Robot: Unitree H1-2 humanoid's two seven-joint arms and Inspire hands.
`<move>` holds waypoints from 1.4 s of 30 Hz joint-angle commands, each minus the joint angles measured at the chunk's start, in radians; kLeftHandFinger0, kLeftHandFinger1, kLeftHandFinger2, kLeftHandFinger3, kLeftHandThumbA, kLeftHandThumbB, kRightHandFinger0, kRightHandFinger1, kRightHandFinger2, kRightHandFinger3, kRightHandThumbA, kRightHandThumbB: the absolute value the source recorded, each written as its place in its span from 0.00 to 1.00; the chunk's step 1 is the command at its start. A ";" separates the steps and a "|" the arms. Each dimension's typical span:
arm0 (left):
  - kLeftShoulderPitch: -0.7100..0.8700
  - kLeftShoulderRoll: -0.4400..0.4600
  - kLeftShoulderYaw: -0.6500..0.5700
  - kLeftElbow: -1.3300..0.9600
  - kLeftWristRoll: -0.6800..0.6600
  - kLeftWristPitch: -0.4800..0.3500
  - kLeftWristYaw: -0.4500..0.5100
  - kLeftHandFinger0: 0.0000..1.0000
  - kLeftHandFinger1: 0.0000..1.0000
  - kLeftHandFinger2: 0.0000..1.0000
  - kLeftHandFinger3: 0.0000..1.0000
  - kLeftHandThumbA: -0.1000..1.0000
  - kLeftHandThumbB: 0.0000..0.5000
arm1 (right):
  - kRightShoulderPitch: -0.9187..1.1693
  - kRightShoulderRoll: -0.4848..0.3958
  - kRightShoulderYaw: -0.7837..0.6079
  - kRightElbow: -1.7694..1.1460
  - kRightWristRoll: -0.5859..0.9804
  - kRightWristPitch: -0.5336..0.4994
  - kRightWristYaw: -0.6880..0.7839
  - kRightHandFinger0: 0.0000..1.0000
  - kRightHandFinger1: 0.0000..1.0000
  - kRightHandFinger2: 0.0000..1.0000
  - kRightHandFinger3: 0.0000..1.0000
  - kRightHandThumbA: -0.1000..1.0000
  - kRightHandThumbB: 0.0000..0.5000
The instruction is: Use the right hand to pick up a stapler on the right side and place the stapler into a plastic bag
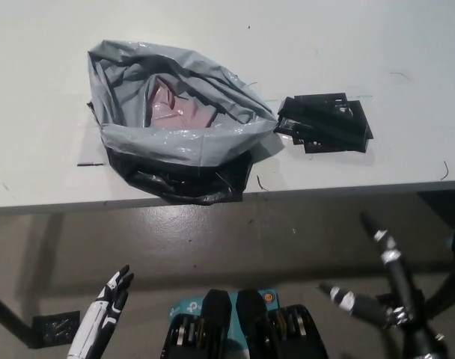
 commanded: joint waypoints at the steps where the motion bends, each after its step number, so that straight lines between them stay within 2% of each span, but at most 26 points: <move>1: 0.001 0.002 0.003 -0.055 -0.013 -0.032 -0.014 1.00 1.00 1.00 1.00 1.00 1.00 | -0.135 -0.069 -0.077 -0.318 0.001 0.117 0.036 1.00 1.00 1.00 1.00 1.00 0.73; 2: 0.004 0.001 0.003 -0.058 -0.012 -0.029 -0.015 1.00 1.00 1.00 1.00 1.00 1.00 | -0.169 -0.087 -0.086 -0.355 0.021 0.164 0.060 1.00 1.00 1.00 1.00 1.00 0.74; 4: 0.003 0.002 0.001 -0.058 -0.008 -0.031 -0.016 1.00 1.00 1.00 1.00 1.00 1.00 | -0.321 -0.158 -0.099 -0.392 0.056 0.332 0.143 1.00 1.00 1.00 1.00 1.00 0.80; 5: 0.000 0.001 0.002 -0.057 -0.009 -0.029 -0.016 1.00 1.00 1.00 1.00 1.00 1.00 | -0.355 -0.177 -0.098 -0.401 0.047 0.379 0.167 1.00 1.00 1.00 1.00 1.00 0.80; 6: 0.000 0.001 0.002 -0.057 -0.009 -0.029 -0.017 1.00 1.00 1.00 1.00 1.00 1.00 | -0.355 -0.178 -0.097 -0.403 0.048 0.383 0.167 1.00 1.00 1.00 1.00 1.00 0.80; 7: -0.002 0.003 0.001 -0.056 -0.002 -0.023 -0.015 1.00 1.00 1.00 1.00 1.00 1.00 | -0.456 -0.227 -0.084 -0.363 0.027 0.440 0.221 1.00 1.00 1.00 1.00 1.00 0.75; 9: -0.004 0.004 0.002 -0.053 -0.001 -0.023 -0.016 1.00 1.00 1.00 1.00 1.00 1.00 | -0.609 -0.289 -0.050 -0.287 0.005 0.558 0.309 1.00 1.00 1.00 1.00 1.00 0.82; 14: -0.003 0.005 0.000 -0.057 0.006 -0.023 -0.017 1.00 1.00 1.00 1.00 1.00 1.00 | -0.867 -0.309 0.034 -0.011 0.010 0.677 0.423 1.00 1.00 1.00 1.00 1.00 0.75; 17: -0.002 0.005 0.000 -0.056 0.007 -0.028 -0.016 1.00 1.00 1.00 1.00 1.00 1.00 | -0.979 -0.300 0.100 0.179 -0.061 0.676 0.456 1.00 1.00 1.00 1.00 1.00 0.65; 19: -0.003 0.007 0.001 -0.059 0.004 -0.024 -0.020 1.00 1.00 1.00 1.00 1.00 1.00 | -1.033 -0.291 0.139 0.277 -0.099 0.663 0.460 1.00 1.00 1.00 1.00 1.00 0.64; 20: -0.004 0.007 0.001 -0.060 0.002 -0.021 -0.021 1.00 1.00 1.00 1.00 1.00 1.00 | -1.055 -0.284 0.151 0.323 -0.110 0.656 0.459 1.00 1.00 1.00 1.00 1.00 0.68; 22: -0.005 0.005 0.003 -0.066 -0.010 -0.007 -0.028 1.00 1.00 1.00 1.00 1.00 1.00 | -1.129 -0.247 0.178 0.491 -0.124 0.638 0.438 1.00 1.00 1.00 1.00 0.98 0.82; 23: -0.005 0.004 0.003 -0.067 -0.013 -0.004 -0.029 1.00 1.00 1.00 1.00 1.00 1.00 | -1.155 -0.236 0.194 0.551 -0.134 0.630 0.433 1.00 1.00 1.00 1.00 1.00 0.85; 24: -0.007 0.004 0.003 -0.065 -0.013 -0.004 -0.030 1.00 1.00 1.00 1.00 1.00 1.00 | -1.176 -0.227 0.212 0.597 -0.148 0.628 0.430 1.00 1.00 1.00 1.00 1.00 0.88; 26: -0.010 0.001 0.001 -0.062 -0.010 -0.006 -0.029 1.00 1.00 1.00 1.00 1.00 1.00 | -1.215 -0.210 0.245 0.693 -0.164 0.624 0.421 1.00 1.00 1.00 1.00 1.00 0.87; 29: -0.011 0.009 -0.001 -0.062 0.009 -0.019 -0.024 1.00 1.00 1.00 1.00 1.00 1.00 | -1.246 -0.165 0.233 0.844 -0.118 0.581 0.385 1.00 1.00 1.00 1.00 1.00 0.92; 34: -0.018 0.010 0.001 -0.069 0.001 -0.008 -0.029 1.00 1.00 1.00 1.00 1.00 1.00 | -1.275 -0.135 0.274 0.967 -0.124 0.536 0.371 1.00 1.00 1.00 1.00 1.00 0.77; 36: -0.017 0.011 0.000 -0.073 0.002 -0.001 -0.031 1.00 1.00 1.00 1.00 1.00 1.00 | -1.285 -0.122 0.281 1.024 -0.114 0.507 0.371 1.00 1.00 1.00 1.00 1.00 0.76; 40: -0.017 0.010 0.003 -0.068 -0.003 -0.010 -0.032 1.00 1.00 1.00 1.00 1.00 1.00 | -1.289 -0.093 0.284 1.116 -0.108 0.494 0.356 1.00 1.00 1.00 1.00 1.00 0.83; 42: -0.018 0.011 0.003 -0.064 0.003 -0.015 -0.031 1.00 1.00 1.00 1.00 1.00 1.00 | -1.291 -0.083 0.277 1.152 -0.097 0.485 0.356 1.00 1.00 1.00 1.00 1.00 0.82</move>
